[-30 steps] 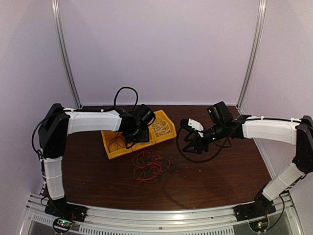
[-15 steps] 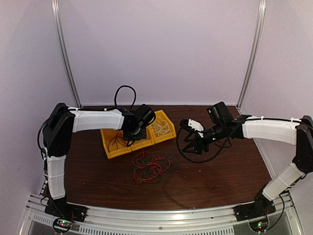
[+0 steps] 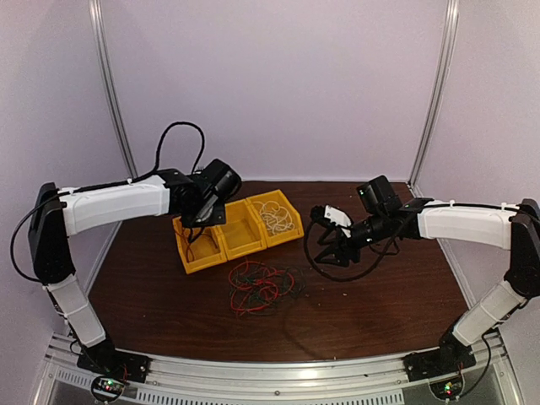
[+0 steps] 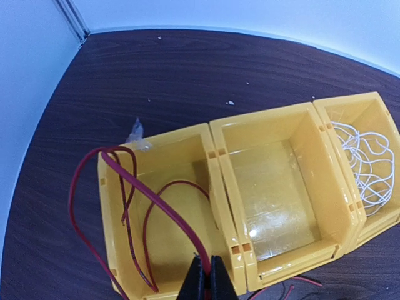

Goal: Untangle the cables

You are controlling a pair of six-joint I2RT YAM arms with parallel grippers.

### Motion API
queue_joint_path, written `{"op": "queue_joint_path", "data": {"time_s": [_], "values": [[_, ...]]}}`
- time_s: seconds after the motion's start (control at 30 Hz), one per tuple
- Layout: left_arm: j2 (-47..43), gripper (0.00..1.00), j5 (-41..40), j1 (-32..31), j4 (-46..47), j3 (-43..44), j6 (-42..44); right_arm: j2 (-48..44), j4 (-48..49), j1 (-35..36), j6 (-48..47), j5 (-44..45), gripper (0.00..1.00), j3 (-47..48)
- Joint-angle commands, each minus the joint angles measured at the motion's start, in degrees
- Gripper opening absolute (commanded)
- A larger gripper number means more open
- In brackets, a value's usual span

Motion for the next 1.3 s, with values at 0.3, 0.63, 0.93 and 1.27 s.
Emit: {"op": "queue_joint_path", "data": {"time_s": [0.3,0.63,0.93,1.27], "values": [[2.0,0.00,11.5,5.1,20.7,-14.4,5.5,0.4,-0.5,0.6,0.2,-0.6,0.61,0.9],[0.1,0.00,10.9,2.8,24.3,-8.4,13.6,1.4,-0.5,0.6,0.1,-0.2,0.61,0.9],[-4.3,0.00,14.1,5.7,33.3,-20.7,11.3,2.0,-0.7,0.7,0.0,-0.1,0.61,1.0],[-5.5,0.00,18.2,9.2,40.3,-29.0,9.0,2.7,-1.0,1.4,0.1,-0.1,0.61,1.4]]}}
